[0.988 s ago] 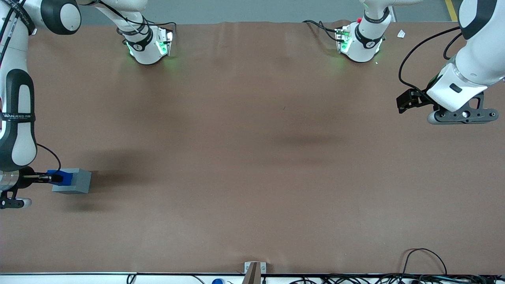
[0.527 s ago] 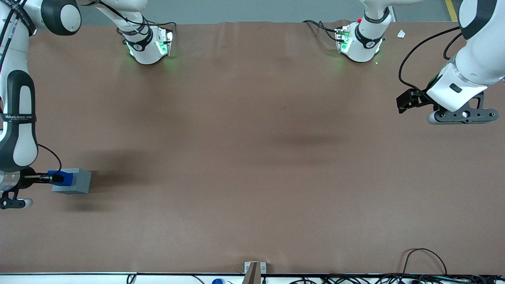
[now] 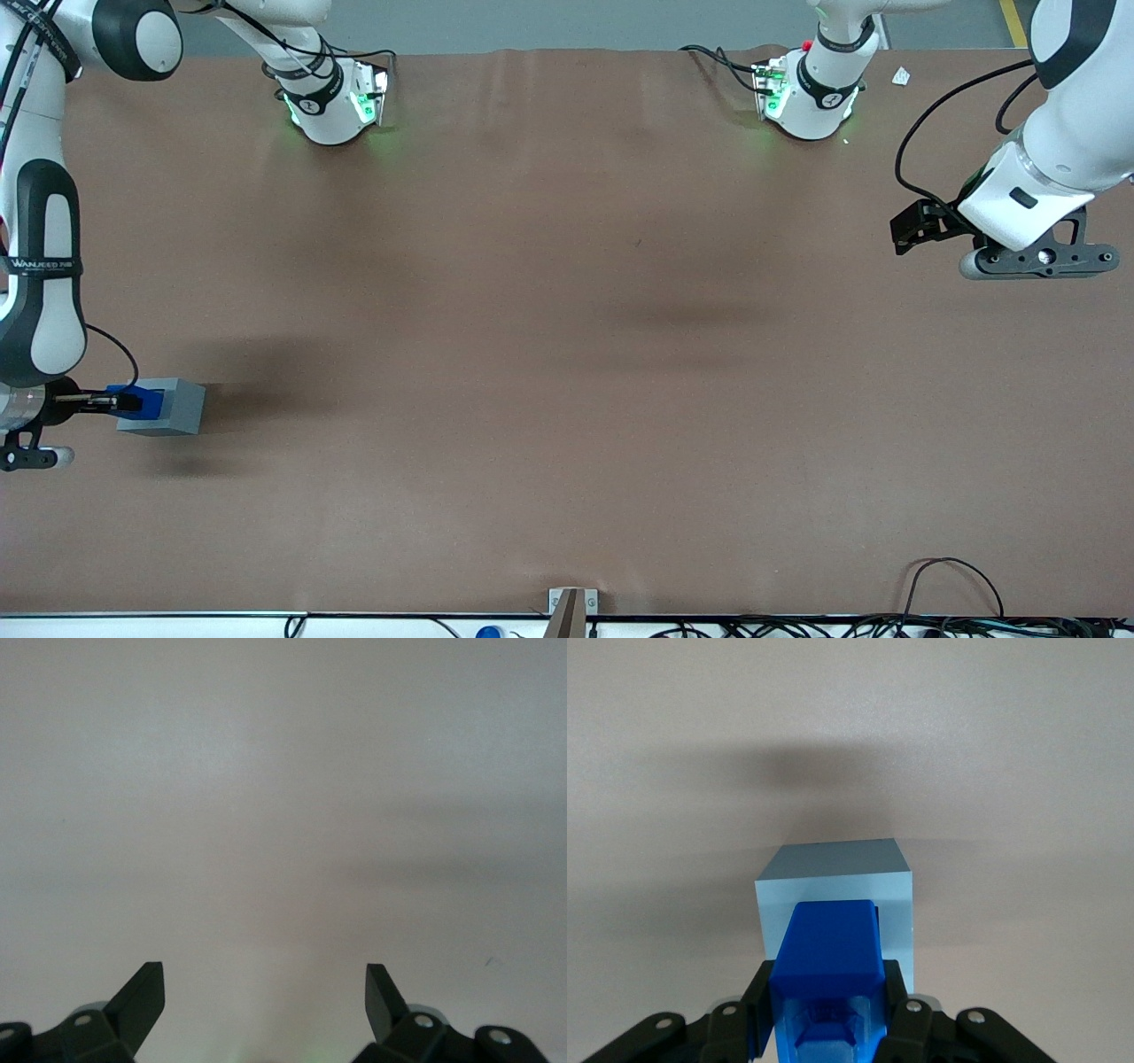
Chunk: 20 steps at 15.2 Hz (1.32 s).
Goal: Insert blue part into gray base with right arm
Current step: 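Lower and press the blue block into the gray base's socket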
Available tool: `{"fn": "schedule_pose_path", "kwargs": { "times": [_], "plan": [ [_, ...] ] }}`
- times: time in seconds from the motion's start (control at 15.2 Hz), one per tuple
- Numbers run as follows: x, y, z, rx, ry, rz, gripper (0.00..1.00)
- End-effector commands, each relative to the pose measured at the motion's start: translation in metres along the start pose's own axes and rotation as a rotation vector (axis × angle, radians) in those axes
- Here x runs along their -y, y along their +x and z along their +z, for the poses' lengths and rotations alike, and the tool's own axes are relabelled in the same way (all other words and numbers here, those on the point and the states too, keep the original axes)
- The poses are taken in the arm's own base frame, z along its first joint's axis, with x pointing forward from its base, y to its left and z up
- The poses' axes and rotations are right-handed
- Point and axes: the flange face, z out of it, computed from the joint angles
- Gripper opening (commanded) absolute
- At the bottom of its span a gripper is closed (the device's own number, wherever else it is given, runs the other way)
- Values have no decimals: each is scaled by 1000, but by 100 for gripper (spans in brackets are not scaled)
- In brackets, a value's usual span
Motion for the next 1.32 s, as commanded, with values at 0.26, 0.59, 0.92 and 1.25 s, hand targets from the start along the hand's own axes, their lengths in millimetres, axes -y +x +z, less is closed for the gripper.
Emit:
{"fn": "schedule_pose_path", "kwargs": {
  "times": [0.26,0.59,0.92,1.25],
  "plan": [
    [-10,1,4,-3,5,-5,0],
    [-4,3,4,-4,7,-1,0],
    [-1,4,4,-2,4,-3,0],
    [-1,3,3,-1,7,-4,0]
  ]
}}
